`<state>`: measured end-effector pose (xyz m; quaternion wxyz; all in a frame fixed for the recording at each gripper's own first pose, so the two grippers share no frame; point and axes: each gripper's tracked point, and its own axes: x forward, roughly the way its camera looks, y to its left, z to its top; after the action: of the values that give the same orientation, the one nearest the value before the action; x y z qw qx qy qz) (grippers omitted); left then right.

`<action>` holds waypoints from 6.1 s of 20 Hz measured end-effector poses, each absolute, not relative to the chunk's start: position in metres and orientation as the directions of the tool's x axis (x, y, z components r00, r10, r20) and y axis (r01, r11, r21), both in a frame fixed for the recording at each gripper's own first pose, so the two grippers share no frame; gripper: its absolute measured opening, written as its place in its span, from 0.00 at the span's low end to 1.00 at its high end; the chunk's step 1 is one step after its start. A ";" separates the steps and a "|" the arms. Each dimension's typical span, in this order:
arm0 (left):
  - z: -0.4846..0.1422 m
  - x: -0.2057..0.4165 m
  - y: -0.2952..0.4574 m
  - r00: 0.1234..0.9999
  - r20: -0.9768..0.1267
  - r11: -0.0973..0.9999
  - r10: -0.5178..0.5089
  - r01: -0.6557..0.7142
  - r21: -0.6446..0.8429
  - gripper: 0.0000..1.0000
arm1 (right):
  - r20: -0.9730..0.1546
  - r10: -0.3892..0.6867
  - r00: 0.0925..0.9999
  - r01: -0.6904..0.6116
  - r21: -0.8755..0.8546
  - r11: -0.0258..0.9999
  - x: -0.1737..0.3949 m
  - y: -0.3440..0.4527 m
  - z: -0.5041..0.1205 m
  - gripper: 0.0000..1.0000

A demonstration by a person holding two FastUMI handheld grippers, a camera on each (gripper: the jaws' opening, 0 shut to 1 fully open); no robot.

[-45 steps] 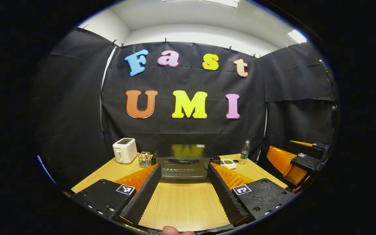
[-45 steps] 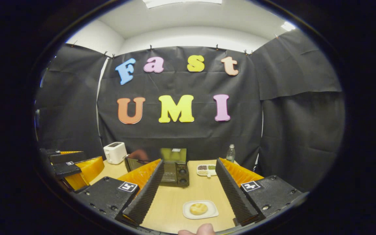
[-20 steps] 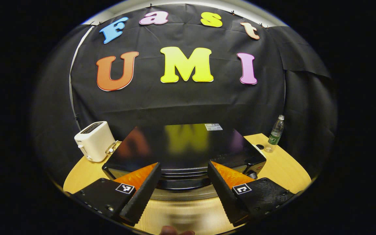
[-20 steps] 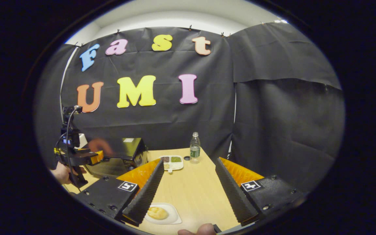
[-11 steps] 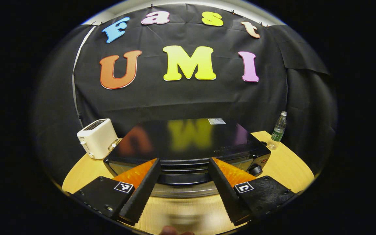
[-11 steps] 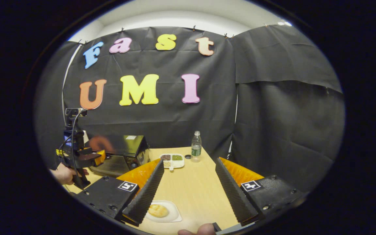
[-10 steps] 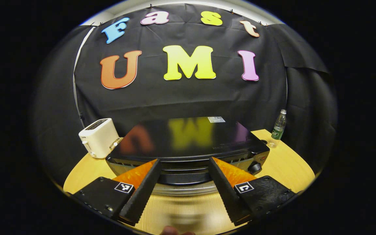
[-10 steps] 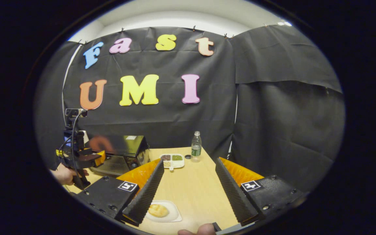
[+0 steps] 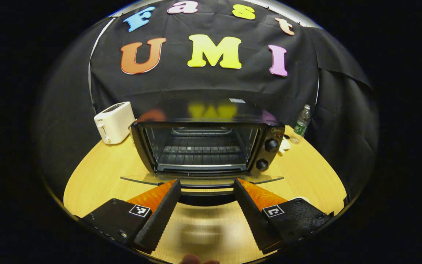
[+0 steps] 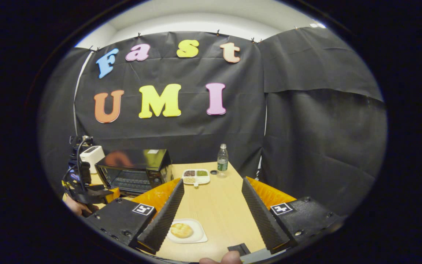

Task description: Open the electric oven with the left hand, put the food in, and close the electric oven.

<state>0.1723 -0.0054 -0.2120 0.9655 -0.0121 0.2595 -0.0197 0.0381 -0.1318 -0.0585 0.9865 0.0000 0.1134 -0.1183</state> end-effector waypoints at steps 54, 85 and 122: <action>-0.144 0.002 0.098 0.870 -0.475 0.985 0.135 -0.168 -0.027 0.93 | -0.699 -0.045 0.713 0.062 0.000 0.998 0.094 -0.051 -0.371 0.90; -0.103 -0.044 0.165 0.765 -0.473 0.853 0.437 -0.520 -0.051 0.94 | -0.484 0.175 0.857 0.012 0.358 0.933 0.336 0.183 -0.288 0.67; -0.196 0.009 0.076 0.866 -0.477 0.979 -0.148 0.059 -0.197 0.93 | -0.411 0.032 0.911 0.001 0.079 0.997 0.048 0.066 -0.173 0.97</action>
<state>0.0091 0.0756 -0.1963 0.9620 -0.0880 0.2529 -0.0540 0.0477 0.0660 -0.1735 0.9768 0.0386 0.2106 0.0079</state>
